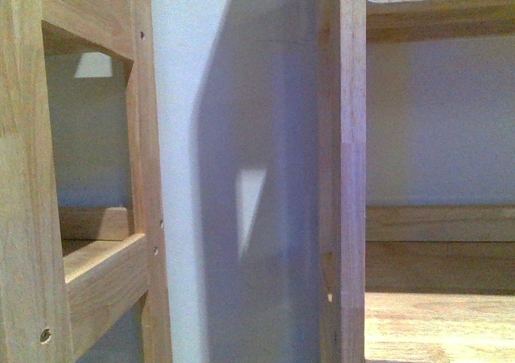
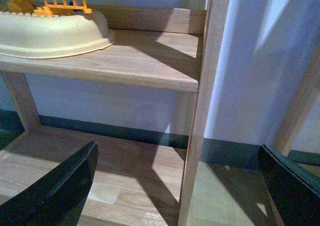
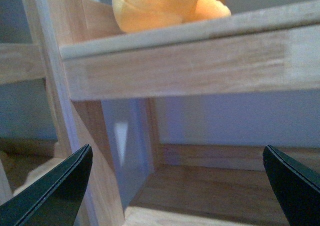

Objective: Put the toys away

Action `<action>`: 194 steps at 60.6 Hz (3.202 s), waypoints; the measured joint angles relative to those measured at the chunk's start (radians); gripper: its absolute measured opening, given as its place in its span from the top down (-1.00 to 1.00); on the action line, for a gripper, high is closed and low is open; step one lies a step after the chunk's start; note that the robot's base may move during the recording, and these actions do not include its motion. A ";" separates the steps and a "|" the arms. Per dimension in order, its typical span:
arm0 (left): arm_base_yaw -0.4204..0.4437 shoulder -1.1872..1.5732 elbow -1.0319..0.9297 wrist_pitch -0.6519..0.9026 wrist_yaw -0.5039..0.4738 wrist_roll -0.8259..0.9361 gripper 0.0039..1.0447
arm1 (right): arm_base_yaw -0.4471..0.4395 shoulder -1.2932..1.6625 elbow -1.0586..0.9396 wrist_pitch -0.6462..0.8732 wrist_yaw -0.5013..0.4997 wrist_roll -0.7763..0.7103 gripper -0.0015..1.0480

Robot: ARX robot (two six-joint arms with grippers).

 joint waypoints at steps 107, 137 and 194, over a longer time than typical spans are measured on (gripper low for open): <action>0.000 0.000 0.000 0.000 0.000 0.000 -0.89 | 0.280 -0.366 -0.497 -0.193 0.226 -0.177 0.70; 0.000 0.000 0.000 0.000 0.000 0.000 -0.89 | 0.281 -0.371 -0.497 -0.193 0.225 -0.178 -0.37; 0.000 0.000 0.000 0.000 0.000 0.000 -0.89 | 0.281 -0.371 -0.497 -0.193 0.226 -0.180 -0.99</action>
